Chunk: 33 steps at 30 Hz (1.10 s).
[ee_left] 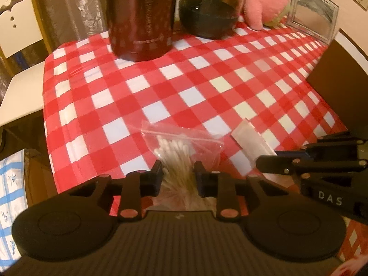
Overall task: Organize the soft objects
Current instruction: 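Lift the packet with the right tool while the left tool lifts the swab bag toward the box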
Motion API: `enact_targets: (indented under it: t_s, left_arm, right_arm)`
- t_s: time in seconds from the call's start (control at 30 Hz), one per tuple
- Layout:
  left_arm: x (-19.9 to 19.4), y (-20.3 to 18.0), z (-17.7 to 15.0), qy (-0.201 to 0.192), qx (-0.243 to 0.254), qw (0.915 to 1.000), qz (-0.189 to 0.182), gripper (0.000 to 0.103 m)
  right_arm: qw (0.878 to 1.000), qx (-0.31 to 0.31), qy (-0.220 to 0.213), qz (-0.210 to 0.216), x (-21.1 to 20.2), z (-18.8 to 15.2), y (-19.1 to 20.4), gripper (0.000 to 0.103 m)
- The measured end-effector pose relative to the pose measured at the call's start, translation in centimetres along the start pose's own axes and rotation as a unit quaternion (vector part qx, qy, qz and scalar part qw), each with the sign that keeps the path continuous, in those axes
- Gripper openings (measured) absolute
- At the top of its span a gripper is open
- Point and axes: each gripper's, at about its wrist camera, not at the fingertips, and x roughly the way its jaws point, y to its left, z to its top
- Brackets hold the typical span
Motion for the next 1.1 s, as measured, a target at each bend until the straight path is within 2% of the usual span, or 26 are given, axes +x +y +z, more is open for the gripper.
enact_targets:
  t_s: [0.27, 0.7, 0.93, 1.1]
  left_arm:
    - [-1.3, -1.4, -0.4, -0.003, 0.012, 0.9999, -0.002, 0.024]
    - [-6.4, -4.4, -1.1, -0.036, 0.039, 0.9985, -0.011, 0.023]
    - [-9.4, -7.9, -1.3, -0.058, 0.067, 0.9954, -0.037, 0.023]
    - [-11.6, -12.4, -0.2, -0.085, 0.098, 0.9888, -0.073, 0.023]
  right_arm:
    - [1.0, 0.019, -0.007, -0.007, -2.1, -1.3, -0.1, 0.003]
    - [0.997, 0.047, -0.043, -0.033, -8.0, -3.9, -0.5, 0.003]
    - [0.993, 0.073, -0.077, -0.055, -12.9, -6.3, -1.3, 0.003]
    - [0.985, 0.1, -0.114, -0.078, -17.5, -8.3, -2.7, 0.003]
